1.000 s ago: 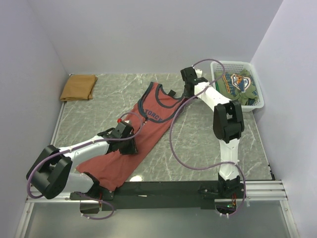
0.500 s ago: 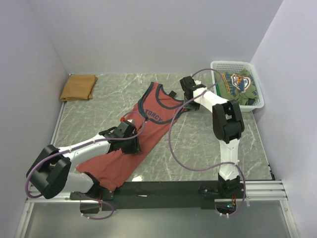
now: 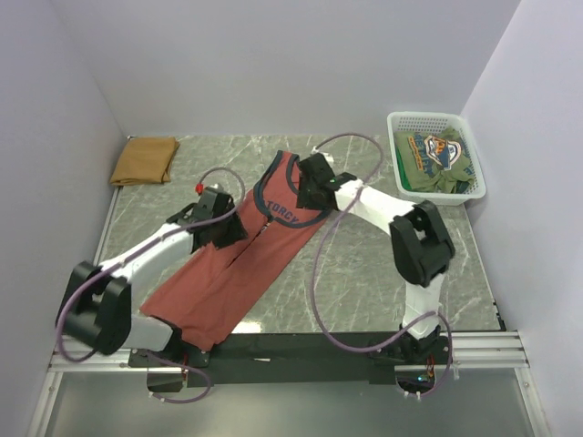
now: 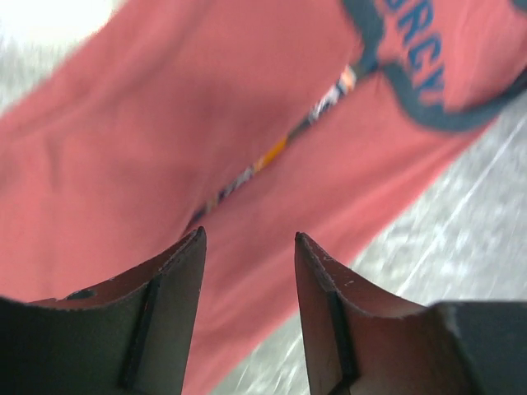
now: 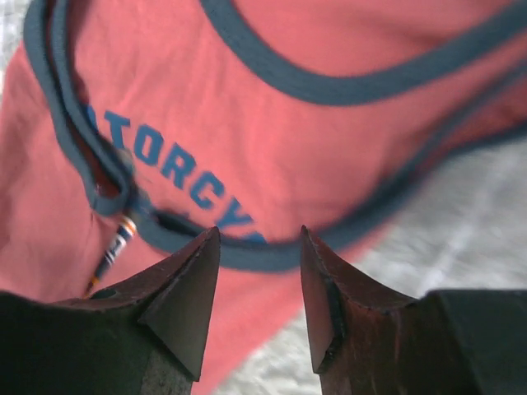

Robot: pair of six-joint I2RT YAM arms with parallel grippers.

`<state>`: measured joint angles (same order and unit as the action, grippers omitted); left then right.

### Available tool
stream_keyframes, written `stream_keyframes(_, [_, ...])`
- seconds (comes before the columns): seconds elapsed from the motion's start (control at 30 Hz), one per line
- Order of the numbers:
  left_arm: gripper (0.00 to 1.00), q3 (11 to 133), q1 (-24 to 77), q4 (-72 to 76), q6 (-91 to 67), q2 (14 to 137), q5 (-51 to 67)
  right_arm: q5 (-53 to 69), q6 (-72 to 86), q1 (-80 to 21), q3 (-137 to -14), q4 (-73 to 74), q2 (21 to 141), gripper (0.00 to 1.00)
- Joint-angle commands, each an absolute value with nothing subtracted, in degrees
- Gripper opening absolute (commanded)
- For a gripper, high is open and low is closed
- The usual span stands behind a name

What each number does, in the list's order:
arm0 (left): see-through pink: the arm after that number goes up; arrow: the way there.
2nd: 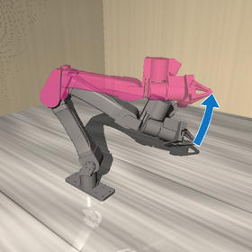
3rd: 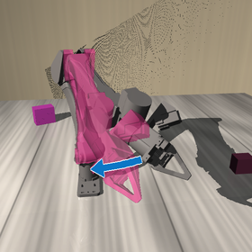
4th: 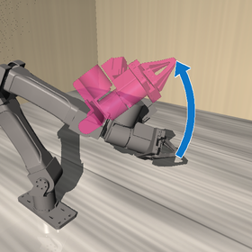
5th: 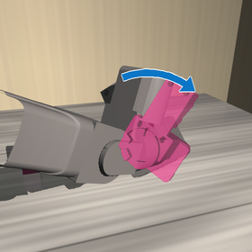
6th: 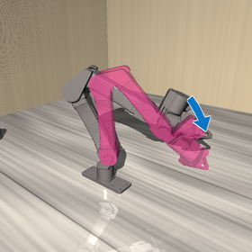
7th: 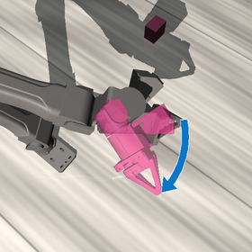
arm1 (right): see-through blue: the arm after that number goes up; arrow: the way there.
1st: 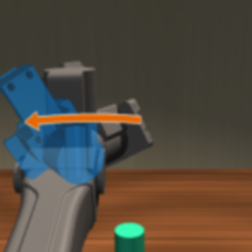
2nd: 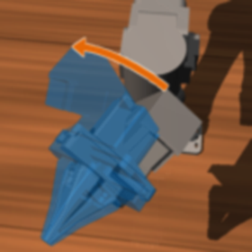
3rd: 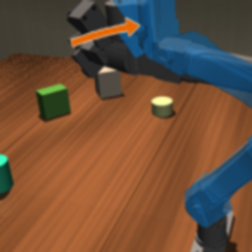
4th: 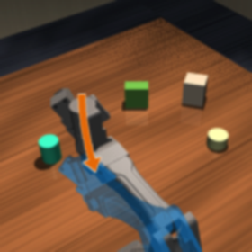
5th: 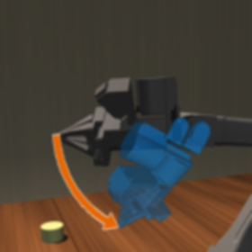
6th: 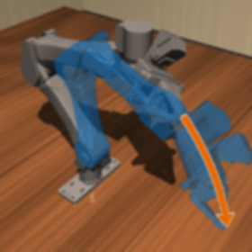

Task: Fold and stack the tank tops
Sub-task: Fold the tank top

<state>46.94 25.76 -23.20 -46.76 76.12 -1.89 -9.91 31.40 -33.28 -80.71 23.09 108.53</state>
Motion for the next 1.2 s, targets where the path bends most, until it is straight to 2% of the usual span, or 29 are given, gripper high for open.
stream_keyframes(0.0, [0.52,52.6,25.2,-20.3,-46.9,82.8,-3.0,-7.1,34.2,-32.0,-88.6,22.0,115.5,0.5])
stream_keyframes(0.17, [0.5,57.4,25.2,-18.4,-47.9,93.6,-4.2,-5.5,35.2,-29.9,-98.2,26.9,125.5,0.48])
stream_keyframes(0.4, [0.48,63.6,25.3,-15.7,-48.9,104.1,-1.3,-3.8,34.7,-24.7,-101.5,29.9,130.2,0.49])
stream_keyframes(0.63, [0.46,75.4,27.3,-15.7,-50.7,114.7,1.8,-1.4,32.6,-18.4,-107.6,33.4,135.1,0.47])
stream_keyframes(0.83, [0.46,86.3,28.6,-15.5,-55.1,123.9,4.7,-1.8,30.2,-13.0,-114.5,34.7,136.8,0.54])
stream_keyframes(1.0, [0.48,94.0,29.7,-12.5,-59.5,130.1,7.9,-1.8,28.0,-11.8,-117.7,31.9,134.5,0.65])
stream_keyframes(1.17, [0.53,95.9,28.7,-12.2,-58.5,126.4,7.9,-3.0,27.6,-12.1,-112.5,28.7,126.1,0.7])
